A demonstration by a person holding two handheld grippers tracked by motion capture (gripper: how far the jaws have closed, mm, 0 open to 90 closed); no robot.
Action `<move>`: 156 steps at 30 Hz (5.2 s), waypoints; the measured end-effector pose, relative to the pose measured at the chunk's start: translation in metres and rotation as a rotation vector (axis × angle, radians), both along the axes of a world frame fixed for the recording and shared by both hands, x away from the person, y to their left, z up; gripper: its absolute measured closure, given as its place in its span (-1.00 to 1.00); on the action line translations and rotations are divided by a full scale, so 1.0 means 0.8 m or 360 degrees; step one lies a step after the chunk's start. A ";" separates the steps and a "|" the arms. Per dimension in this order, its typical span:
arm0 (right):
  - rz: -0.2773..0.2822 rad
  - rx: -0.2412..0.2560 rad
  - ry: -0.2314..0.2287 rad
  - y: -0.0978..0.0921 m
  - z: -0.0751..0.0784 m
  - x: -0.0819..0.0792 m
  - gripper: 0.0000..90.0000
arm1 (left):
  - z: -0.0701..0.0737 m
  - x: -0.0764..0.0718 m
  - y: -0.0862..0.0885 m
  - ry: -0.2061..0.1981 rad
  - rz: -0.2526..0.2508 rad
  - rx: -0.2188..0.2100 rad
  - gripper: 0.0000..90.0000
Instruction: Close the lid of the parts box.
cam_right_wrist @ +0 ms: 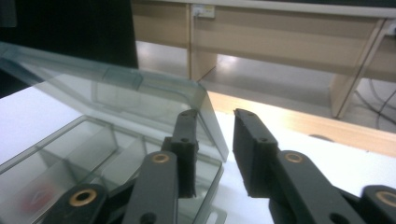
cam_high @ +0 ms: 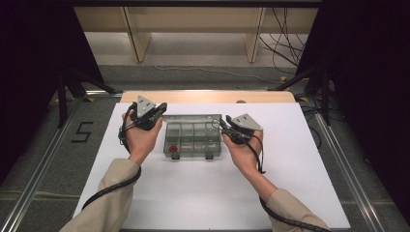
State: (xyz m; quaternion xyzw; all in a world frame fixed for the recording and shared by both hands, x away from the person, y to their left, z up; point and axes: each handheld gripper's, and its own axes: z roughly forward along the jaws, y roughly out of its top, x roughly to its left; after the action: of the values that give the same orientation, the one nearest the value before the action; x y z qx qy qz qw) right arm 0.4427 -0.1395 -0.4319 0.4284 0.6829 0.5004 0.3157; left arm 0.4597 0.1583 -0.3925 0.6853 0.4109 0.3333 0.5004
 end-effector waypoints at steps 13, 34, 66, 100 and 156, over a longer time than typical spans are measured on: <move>0.0096 0.0097 0.0052 -0.024 0.035 -0.008 0.11 | 0.000 -0.003 0.001 0.0026 -0.0016 -0.0004 1.00; 0.0209 0.0000 0.0175 -0.002 0.063 0.029 1.00 | -0.005 -0.008 -0.002 0.0074 -0.0060 0.0038 1.00; 0.0261 -0.0070 0.0370 0.001 0.058 0.026 1.00 | -0.004 -0.023 0.000 0.0186 -0.0113 0.0089 1.00; 0.0275 -0.0081 0.0402 -0.006 0.045 0.016 1.00 | -0.005 -0.032 0.000 0.0284 -0.0138 0.0104 1.00; 0.0321 -0.0084 0.0456 -0.002 0.033 0.002 1.00 | -0.015 -0.038 0.000 0.0398 -0.0193 0.0161 1.00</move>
State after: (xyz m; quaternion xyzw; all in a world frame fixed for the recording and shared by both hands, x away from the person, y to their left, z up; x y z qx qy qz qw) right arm 0.4444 -0.1412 -0.4057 0.4162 0.7733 0.4452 0.1746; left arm 0.4289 0.1584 -0.4049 0.7693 0.4105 0.2347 0.4295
